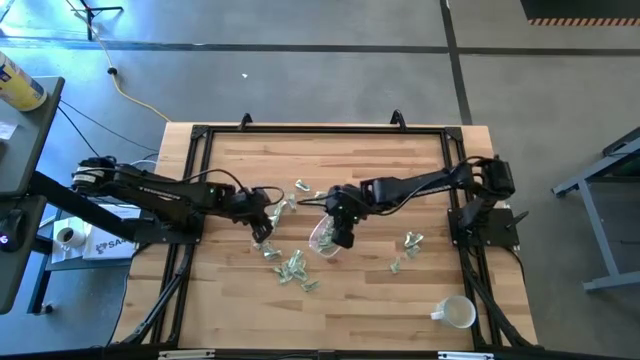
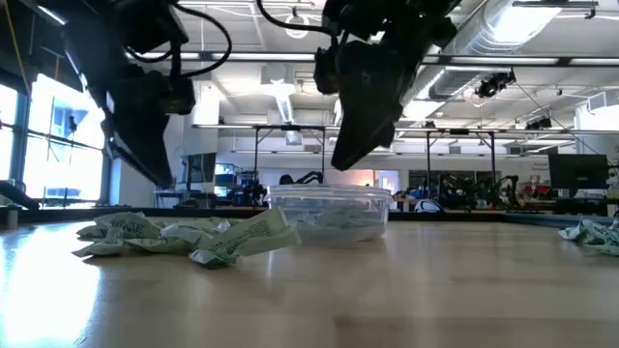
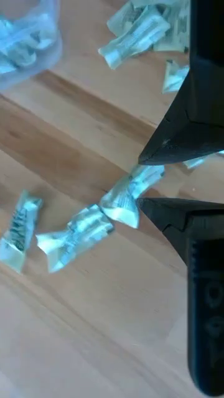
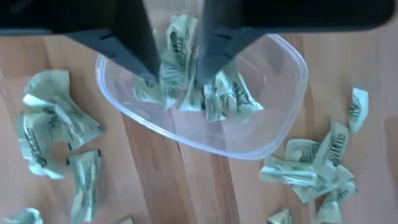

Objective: Pick and place Stevia / Truvia into bins
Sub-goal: Put the stevia packet into the transparent bin

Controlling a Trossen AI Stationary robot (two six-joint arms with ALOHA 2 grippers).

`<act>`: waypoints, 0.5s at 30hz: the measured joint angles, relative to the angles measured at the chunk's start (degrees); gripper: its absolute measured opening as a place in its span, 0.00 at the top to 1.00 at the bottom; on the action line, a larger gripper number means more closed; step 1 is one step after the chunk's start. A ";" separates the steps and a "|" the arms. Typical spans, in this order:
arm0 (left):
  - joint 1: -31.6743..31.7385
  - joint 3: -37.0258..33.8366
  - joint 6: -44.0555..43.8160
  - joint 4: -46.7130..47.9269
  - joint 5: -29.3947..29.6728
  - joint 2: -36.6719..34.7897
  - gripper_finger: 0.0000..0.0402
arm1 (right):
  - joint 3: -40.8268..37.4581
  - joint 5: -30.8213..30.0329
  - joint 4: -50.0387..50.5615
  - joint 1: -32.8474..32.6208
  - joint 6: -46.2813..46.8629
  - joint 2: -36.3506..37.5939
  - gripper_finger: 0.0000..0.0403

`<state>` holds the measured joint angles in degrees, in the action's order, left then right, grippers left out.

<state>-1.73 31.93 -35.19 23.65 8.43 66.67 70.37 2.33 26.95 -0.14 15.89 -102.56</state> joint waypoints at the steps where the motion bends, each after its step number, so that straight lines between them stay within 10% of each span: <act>1: 0.63 -0.06 -0.06 -0.19 -0.07 0.00 0.68 | 0.27 -0.67 1.56 -0.06 0.12 0.11 0.65; 7: 5.73 0.02 0.25 -0.87 -3.94 -0.07 0.68 | 0.86 -3.53 14.25 -0.84 -0.96 2.85 0.40; 15: 7.77 0.07 3.41 -3.69 -7.46 -0.07 0.68 | -12.55 -3.81 25.75 -6.13 11.43 16.33 0.36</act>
<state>6.04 32.00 -31.78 19.95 0.98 66.61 57.83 -1.48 52.70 -6.27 27.32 -86.23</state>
